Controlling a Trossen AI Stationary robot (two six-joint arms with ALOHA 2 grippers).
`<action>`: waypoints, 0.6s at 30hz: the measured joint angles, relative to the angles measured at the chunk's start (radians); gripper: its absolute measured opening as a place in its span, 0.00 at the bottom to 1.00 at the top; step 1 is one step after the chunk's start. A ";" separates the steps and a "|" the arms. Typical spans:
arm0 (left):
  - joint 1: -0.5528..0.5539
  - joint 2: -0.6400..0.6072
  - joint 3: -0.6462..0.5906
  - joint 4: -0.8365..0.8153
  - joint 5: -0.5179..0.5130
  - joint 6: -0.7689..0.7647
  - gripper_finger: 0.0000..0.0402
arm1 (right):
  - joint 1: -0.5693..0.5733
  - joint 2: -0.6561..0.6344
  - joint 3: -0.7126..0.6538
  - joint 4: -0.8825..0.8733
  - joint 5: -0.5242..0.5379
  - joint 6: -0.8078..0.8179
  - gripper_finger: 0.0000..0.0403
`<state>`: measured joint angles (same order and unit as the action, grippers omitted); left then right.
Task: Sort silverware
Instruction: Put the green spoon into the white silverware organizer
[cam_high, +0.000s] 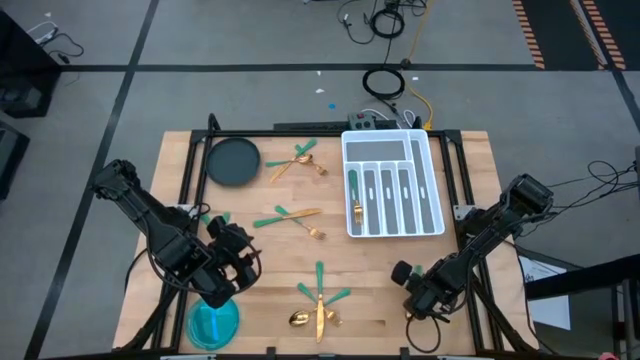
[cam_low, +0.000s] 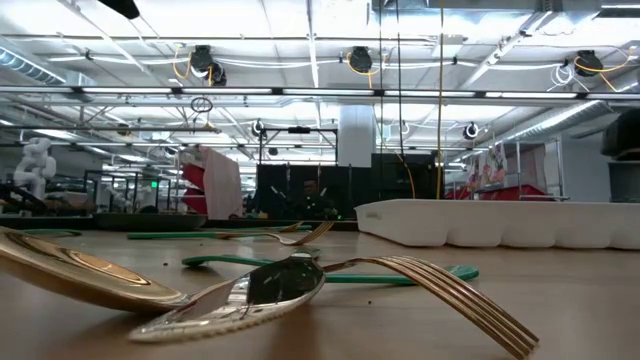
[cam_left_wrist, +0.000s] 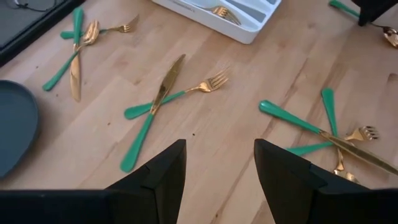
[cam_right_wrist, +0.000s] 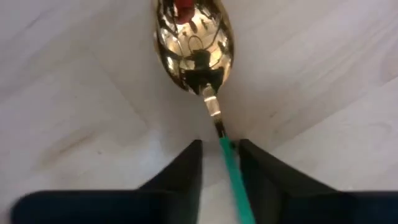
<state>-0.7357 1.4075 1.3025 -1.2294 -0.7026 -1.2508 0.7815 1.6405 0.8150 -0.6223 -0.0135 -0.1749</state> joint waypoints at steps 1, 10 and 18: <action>0.000 0.000 0.000 -0.007 -0.004 -0.001 0.49 | 0.000 0.000 0.000 0.002 0.000 0.011 0.12; 0.000 0.000 0.000 -0.035 -0.009 -0.001 0.49 | -0.003 0.002 0.001 0.007 0.011 0.178 0.01; 0.000 0.000 0.000 -0.045 -0.025 -0.001 0.49 | -0.004 0.008 0.051 -0.030 0.040 0.413 0.00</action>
<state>-0.7357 1.4075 1.3025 -1.2743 -0.7273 -1.2518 0.7773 1.6482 0.8664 -0.6518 0.0267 0.2379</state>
